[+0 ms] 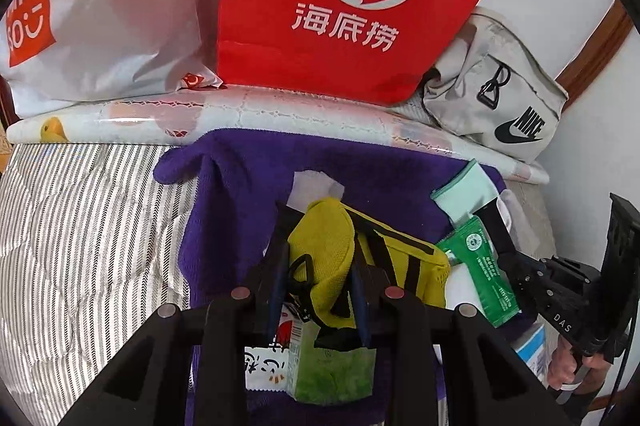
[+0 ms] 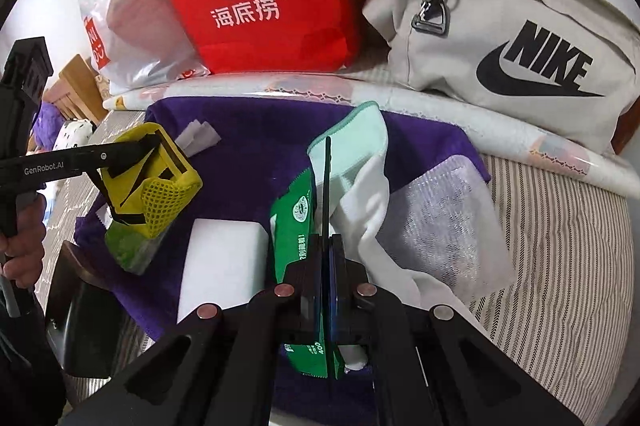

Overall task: Organize soft objects
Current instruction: 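Lower the yellow pouch onto the purple cloth and open the left gripper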

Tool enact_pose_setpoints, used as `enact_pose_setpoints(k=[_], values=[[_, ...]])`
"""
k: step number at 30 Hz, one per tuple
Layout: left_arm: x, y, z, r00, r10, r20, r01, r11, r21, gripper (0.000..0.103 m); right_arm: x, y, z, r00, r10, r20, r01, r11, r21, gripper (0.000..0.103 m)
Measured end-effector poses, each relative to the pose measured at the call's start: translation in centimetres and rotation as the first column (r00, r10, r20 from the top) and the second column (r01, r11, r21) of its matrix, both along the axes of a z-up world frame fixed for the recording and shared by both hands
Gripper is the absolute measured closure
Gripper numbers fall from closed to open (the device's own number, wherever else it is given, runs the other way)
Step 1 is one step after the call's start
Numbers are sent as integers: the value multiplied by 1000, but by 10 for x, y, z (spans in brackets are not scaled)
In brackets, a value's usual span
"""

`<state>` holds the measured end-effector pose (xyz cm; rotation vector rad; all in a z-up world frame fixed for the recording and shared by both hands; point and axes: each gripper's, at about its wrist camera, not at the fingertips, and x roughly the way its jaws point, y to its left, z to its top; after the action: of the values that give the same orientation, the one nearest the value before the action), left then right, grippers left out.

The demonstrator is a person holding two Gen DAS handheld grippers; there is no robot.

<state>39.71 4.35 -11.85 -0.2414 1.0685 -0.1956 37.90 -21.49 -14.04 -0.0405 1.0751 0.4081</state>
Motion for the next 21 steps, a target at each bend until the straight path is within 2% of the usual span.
enact_pose_setpoints(k=[10, 13, 15, 16, 18, 21], values=[[8, -7, -12, 999, -9, -53, 10, 1000, 17, 75, 4, -1, -7, 1000, 13, -21, -13, 1000, -5, 99], [9, -8, -12, 997, -9, -76, 11, 1000, 25, 67, 3, -2, -7, 1000, 21, -20, -21, 1000, -1, 96], [8, -7, -11, 997, -5, -76, 8, 999, 37, 51, 1, -4, -6, 1000, 18, -18, -18, 1000, -2, 87], [7, -6, -9, 998, -4, -69, 7, 999, 42, 50, 0, -4, -5, 1000, 17, -13, -17, 1000, -4, 83], [3, -5, -4, 998, 4, -56, -1, 998, 55, 50, -2, -6, -2, 1000, 8, -1, -8, 1000, -9, 62], [-2, -1, 3, 999, 10, -49, -7, 998, 61, 48, -7, -10, 6, 1000, 2, 24, -2, 1000, 6, 46]])
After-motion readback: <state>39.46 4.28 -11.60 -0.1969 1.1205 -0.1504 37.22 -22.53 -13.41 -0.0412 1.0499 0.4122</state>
